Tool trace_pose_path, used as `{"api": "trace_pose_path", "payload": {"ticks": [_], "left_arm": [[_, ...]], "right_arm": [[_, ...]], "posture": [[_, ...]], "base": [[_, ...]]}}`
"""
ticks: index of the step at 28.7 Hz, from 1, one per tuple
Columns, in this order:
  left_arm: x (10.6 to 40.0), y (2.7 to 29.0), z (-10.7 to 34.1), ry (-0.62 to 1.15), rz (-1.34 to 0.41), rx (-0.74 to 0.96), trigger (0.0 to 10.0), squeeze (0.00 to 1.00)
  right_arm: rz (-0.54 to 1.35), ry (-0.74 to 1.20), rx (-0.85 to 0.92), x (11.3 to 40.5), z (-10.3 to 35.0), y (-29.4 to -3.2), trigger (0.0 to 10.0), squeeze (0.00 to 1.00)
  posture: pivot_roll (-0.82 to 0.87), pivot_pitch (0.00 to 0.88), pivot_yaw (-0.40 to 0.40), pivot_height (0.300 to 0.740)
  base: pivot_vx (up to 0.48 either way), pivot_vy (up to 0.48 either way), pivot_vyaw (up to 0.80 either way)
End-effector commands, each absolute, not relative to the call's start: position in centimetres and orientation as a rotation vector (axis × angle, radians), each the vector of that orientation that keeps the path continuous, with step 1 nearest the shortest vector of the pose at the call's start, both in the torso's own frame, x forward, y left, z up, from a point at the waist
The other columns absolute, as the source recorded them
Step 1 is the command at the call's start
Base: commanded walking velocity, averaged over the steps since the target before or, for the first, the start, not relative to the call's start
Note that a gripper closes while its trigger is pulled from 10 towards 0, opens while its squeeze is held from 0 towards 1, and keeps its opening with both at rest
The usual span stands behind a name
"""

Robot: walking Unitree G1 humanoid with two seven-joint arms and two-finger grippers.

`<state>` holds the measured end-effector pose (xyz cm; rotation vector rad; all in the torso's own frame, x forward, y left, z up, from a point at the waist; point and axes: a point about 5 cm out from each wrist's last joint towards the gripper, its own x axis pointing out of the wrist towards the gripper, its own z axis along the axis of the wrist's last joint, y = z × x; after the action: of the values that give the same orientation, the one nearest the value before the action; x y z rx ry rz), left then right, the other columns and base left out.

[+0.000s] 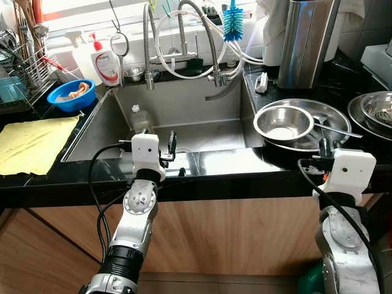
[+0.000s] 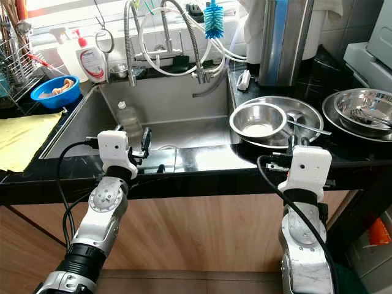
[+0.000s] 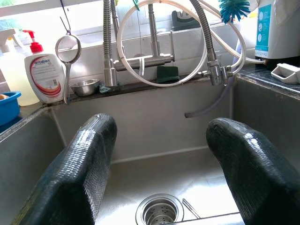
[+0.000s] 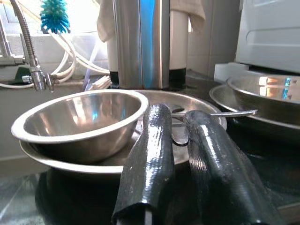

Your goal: Kitchen organization

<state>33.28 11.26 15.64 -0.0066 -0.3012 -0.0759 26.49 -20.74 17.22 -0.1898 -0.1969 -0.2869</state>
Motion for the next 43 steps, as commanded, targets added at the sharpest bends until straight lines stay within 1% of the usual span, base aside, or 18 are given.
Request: {"api": "trace_pose_path", "payload": {"ticks": [1, 13, 22, 43], "left_arm": [[33.3, 11.9, 15.3, -0.285, -0.049, 0.0, 10.0, 0.0], [33.3, 11.8, 15.3, -0.284, -0.048, 0.001, 10.0, 0.0], [33.2, 11.9, 15.2, -0.282, -0.049, 0.0, 10.0, 0.0], [33.2, 11.7, 15.3, -0.29, -0.053, -0.008, 10.0, 0.0]], "right_arm": [[-0.267, -0.245, -0.178, 26.7, 18.1, -20.1, 10.0, 0.0], [-0.277, -0.328, -0.196, 26.8, 19.4, -20.0, 10.0, 0.0], [-0.248, -0.351, -0.193, 27.0, 19.7, -19.3, 10.0, 0.0], [-0.263, -0.502, -0.22, 27.4, 23.3, -19.3, 10.0, 0.0]], "posture": [[-0.25, 0.0, 0.156, 0.74], [-0.26, 0.0, 0.156, 0.74], [-0.25, 0.0, 0.155, 0.74], [-0.25, 0.0, 0.155, 0.74]], "base": [[0.0, 0.0, 0.0], [0.0, 0.0, 0.0], [0.0, 0.0, 0.0], [0.0, 0.0, 0.0]]}}
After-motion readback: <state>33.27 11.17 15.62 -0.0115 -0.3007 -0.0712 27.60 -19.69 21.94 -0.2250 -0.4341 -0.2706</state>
